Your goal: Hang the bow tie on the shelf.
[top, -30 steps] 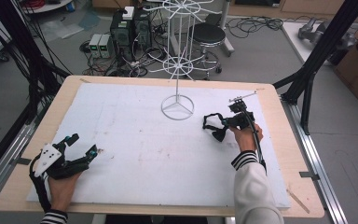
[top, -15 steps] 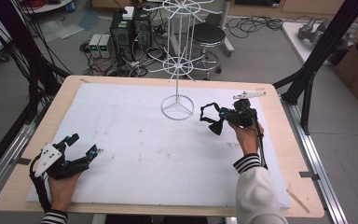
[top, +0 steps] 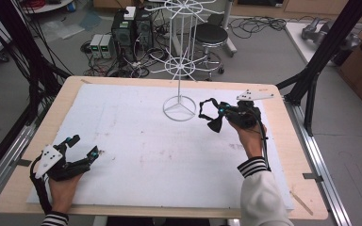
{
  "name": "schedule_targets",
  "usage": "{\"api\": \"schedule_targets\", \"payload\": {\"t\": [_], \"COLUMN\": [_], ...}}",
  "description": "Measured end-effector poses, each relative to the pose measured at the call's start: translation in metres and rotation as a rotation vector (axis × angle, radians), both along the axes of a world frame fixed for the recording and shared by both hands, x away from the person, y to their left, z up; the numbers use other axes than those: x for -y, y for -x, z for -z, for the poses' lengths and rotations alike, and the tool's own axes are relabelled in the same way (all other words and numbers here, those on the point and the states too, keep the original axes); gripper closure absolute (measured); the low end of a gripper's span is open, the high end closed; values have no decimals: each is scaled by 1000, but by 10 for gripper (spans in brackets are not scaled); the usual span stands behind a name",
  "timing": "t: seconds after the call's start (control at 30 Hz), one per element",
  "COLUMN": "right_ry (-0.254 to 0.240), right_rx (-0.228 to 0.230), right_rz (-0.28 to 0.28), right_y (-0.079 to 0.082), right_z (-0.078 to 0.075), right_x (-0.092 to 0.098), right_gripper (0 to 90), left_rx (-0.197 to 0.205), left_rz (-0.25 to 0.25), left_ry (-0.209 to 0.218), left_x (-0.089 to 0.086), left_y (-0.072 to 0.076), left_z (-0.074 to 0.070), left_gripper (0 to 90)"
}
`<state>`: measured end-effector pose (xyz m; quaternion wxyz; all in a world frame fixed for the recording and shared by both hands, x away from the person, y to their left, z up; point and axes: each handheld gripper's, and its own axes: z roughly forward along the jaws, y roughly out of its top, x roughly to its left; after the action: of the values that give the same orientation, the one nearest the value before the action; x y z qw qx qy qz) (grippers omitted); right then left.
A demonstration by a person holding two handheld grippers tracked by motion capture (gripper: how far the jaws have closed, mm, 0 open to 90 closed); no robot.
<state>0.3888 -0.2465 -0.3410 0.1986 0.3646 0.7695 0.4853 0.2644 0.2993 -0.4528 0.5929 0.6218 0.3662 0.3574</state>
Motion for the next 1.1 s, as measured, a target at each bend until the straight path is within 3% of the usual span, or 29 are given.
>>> {"api": "schedule_targets", "payload": {"t": [0.2,0.4,0.57,0.9,1.1], "right_ry": [-65,-107,-136,-135,-144], "right_rx": [87,172,213,251,269], "right_rz": [-40,-114,-161,-175,-184], "right_y": [7,13,18,20,21], "right_z": [-8,-16,-20,-23,-33], "right_x": [-1,-3,-5,-7,-12], "right_gripper": [886,886,885,885,885], "left_rx": [0,1,1,3,2], "left_rz": [1,0,2,1,1], "left_ry": [-2,2,-3,-3,-4], "left_x": [0,0,0,0,0], "left_y": [0,0,0,0,0], "left_z": [0,0,0,0,0], "left_gripper": [178,179,180,180,181]}}
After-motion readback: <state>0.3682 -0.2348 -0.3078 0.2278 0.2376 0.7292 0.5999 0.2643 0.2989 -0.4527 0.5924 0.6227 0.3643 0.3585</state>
